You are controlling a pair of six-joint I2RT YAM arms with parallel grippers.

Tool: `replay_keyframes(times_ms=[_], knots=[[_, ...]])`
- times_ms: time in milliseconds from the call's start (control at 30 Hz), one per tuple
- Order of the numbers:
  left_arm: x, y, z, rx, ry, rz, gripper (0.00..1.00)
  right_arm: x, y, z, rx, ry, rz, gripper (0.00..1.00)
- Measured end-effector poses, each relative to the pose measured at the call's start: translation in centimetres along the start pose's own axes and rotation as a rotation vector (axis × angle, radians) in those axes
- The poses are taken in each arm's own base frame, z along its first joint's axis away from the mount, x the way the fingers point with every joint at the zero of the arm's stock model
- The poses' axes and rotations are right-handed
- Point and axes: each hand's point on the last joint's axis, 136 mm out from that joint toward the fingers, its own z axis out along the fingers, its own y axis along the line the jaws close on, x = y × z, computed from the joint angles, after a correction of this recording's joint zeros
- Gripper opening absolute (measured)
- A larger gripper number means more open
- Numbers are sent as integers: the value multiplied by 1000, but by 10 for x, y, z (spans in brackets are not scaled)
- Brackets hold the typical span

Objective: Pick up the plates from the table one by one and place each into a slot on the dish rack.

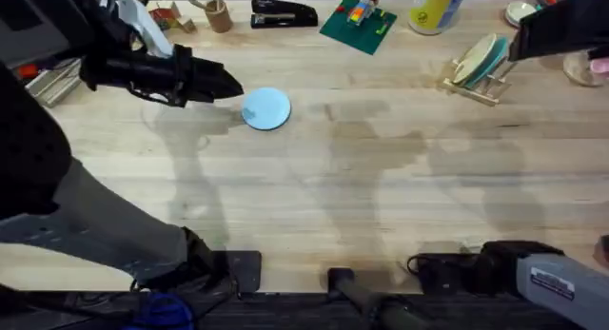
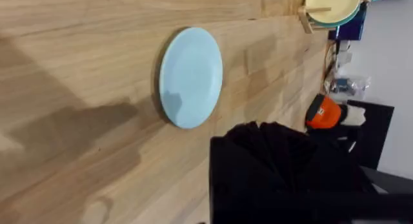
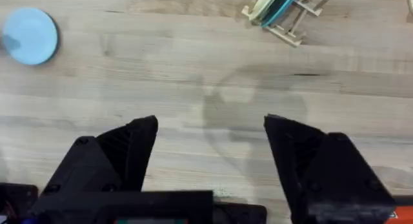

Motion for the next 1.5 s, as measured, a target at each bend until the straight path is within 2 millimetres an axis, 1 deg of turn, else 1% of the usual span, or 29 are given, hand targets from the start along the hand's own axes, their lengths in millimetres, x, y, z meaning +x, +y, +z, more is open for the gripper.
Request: replay_keyframes(times_ms=[200,633,833,1067,1133,1200,1500], knots=[[-1,2,11,6,20,0,40,0,0,0,0,0,0,995],[-4,11,13,-19,19,-13,40,0,0,0,0,0,0,995],[-7,30,24,-23,31,-36,41,0,0,0,0,0,0,995],[-1,69,45,-45,81,-101,41,0,0,0,0,0,0,995],[2,76,50,-29,92,-134,41,0,0,0,0,0,0,993],[2,77,52,-4,91,-156,41,0,0,0,0,0,0,993],[1,77,53,-4,85,-170,41,1,0,0,0,4,0,993]])
